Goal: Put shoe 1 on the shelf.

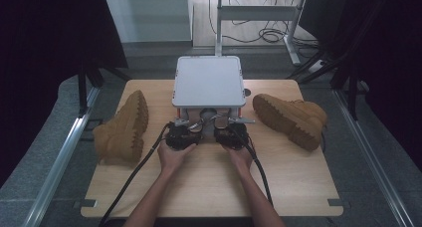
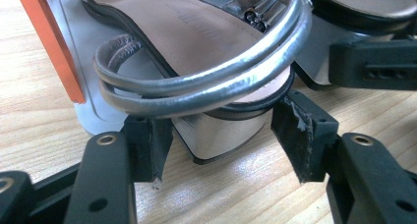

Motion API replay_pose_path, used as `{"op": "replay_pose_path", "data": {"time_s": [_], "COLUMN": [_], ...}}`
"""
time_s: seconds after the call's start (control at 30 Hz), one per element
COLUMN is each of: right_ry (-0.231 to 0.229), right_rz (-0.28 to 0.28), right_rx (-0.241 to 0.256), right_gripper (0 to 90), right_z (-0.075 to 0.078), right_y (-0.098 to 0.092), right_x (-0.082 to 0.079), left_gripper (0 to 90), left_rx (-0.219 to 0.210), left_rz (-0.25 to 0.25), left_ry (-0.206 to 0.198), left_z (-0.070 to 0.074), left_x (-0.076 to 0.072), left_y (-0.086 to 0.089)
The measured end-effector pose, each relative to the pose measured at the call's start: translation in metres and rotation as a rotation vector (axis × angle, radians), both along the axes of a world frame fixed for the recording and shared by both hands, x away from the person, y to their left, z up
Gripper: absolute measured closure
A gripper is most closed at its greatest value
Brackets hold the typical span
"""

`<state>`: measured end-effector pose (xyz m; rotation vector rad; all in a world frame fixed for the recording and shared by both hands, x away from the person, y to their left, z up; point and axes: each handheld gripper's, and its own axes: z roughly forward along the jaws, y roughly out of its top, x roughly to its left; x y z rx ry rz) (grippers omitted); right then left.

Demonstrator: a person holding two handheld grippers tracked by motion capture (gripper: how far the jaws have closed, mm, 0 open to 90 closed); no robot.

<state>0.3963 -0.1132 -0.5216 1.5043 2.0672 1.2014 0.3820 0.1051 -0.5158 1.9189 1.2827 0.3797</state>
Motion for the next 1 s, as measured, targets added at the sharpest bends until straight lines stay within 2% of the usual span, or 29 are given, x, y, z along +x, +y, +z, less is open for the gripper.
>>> {"op": "replay_pose_path", "data": {"time_s": [0.23,0.3,0.57,0.63,1.0], "right_ry": [0.021,0.031,0.032,0.032,0.038], "right_rz": [0.012,0.016,0.022,0.022,0.024], "right_rx": [-0.044,-0.037,-0.041,-0.041,-0.034], "right_gripper": [36.4,36.5,36.5,36.5,36.6], "right_z": [-0.006,-0.007,-0.006,-0.005,-0.006], "right_y": [0.003,0.001,0.001,0.001,0.0], "right_x": [0.004,0.005,0.004,0.004,0.005], "left_gripper": [41.0,41.0,41.0,41.0,41.0], "left_rx": [-0.008,-0.004,-0.036,-0.026,-0.028], "left_rz": [0.003,0.006,0.019,0.015,0.02], "left_ry": [-0.009,-0.009,-0.02,-0.016,-0.015], "left_z": [0.002,0.002,0.002,0.003,0.002], "left_x": [0.002,0.004,0.012,0.014,0.024], "left_y": [0.0,0.0,0.002,0.002,0.0]}}
